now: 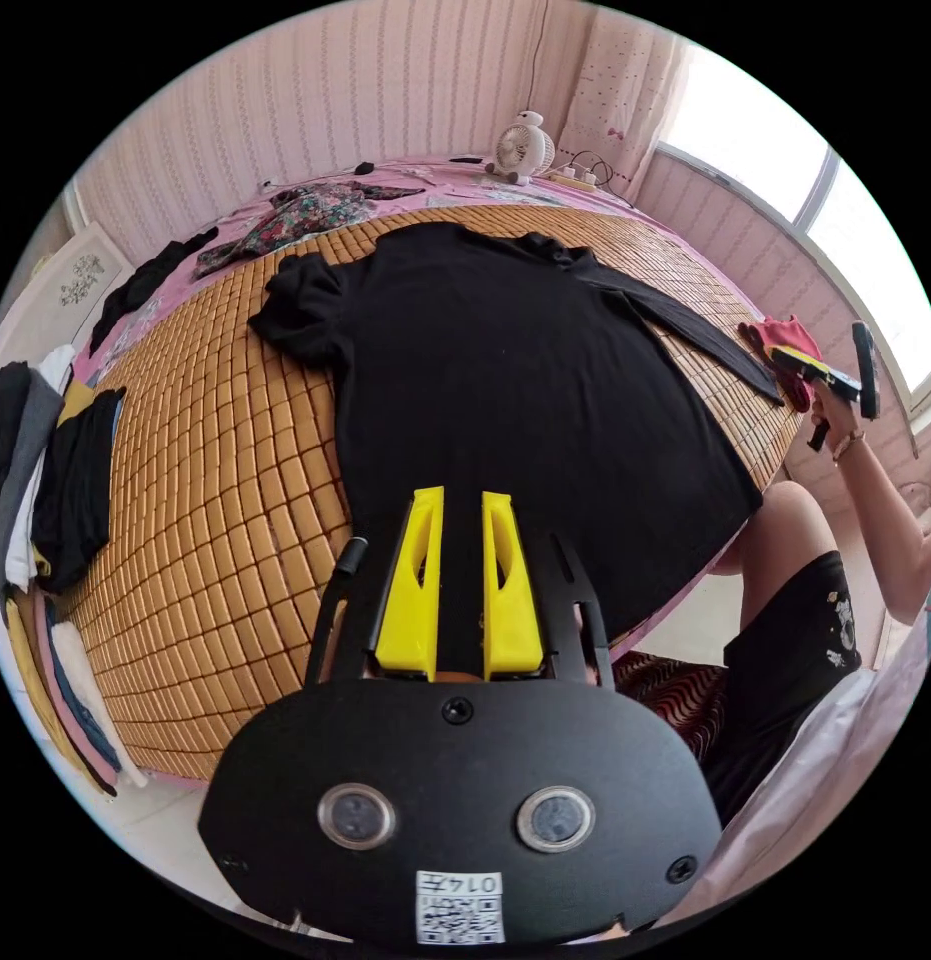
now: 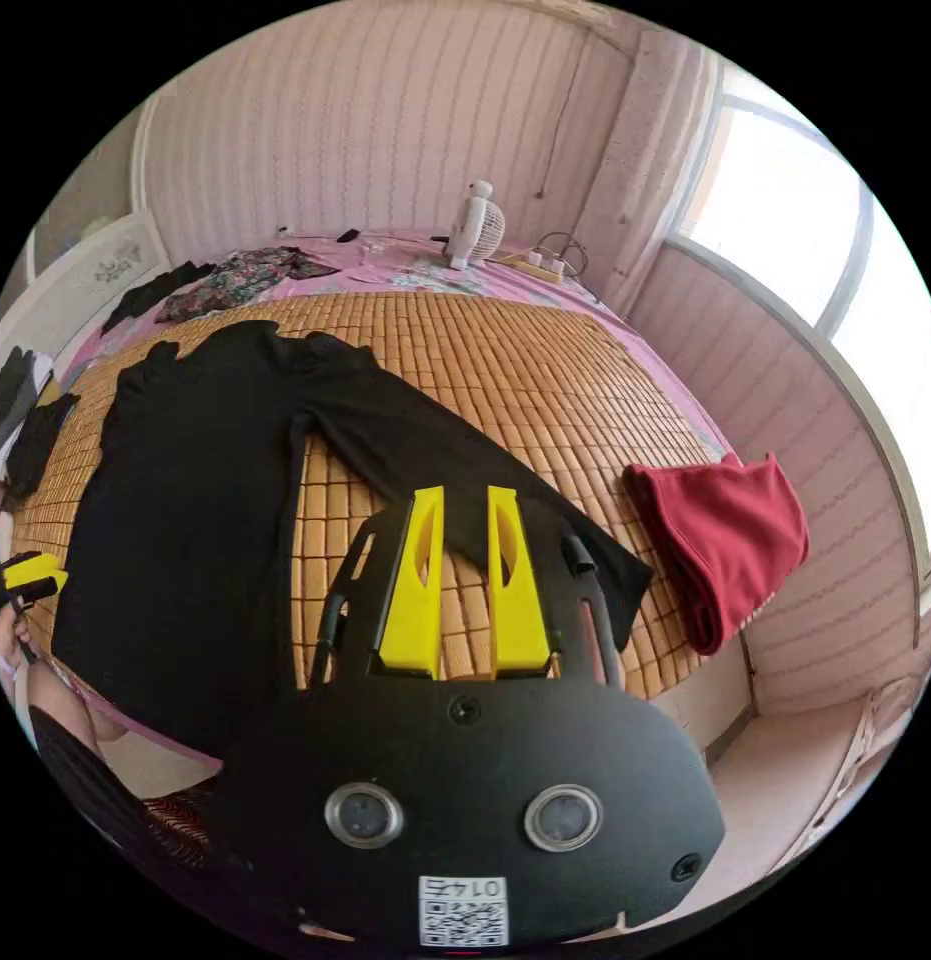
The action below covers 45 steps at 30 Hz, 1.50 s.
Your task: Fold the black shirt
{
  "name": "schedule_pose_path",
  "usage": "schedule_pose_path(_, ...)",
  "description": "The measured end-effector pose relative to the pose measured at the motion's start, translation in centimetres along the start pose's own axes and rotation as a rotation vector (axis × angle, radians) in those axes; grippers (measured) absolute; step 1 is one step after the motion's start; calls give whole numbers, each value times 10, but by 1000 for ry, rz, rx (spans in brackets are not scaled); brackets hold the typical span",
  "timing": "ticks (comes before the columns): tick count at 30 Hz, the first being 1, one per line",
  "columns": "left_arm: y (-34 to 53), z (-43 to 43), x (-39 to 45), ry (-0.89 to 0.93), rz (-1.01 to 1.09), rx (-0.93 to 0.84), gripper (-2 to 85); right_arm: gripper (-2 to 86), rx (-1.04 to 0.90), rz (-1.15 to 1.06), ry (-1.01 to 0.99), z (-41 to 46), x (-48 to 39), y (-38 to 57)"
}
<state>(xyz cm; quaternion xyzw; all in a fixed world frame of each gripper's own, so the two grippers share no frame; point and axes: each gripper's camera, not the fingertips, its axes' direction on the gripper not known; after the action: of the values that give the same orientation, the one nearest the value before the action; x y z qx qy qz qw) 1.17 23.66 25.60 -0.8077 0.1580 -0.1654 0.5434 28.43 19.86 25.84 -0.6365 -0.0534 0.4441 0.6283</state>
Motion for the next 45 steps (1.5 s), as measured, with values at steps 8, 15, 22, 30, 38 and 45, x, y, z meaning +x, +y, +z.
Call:
schedule_pose_path(8, 35, -7, 3, -57, -73, -66, 62, 74, 80, -576, -608, 11, -322, -135)
schedule_pose_path(15, 58, -42, 12, -52, -53, 20, 60, 79, -16, -620, -622, 91, -519, -191)
schedule_pose_path(22, 73, -81, 5, -17, -33, 73, 60, 80, -249, -370, -416, 233, -543, -226)
schedule_pose_path(30, 90, -125, -15, 64, -134, 153, 54, 21, 19, -873, -797, 178, -518, -197)
schedule_pose_path(38, 112, -215, -68, 153, -281, 307, 49, 22, 170, -1036, -1479, 81, -419, -183)
schedule_pose_path(45, 151, -289, -136, 0, -428, 368, 67, 27, -15, -920, -1238, 161, -396, -147)
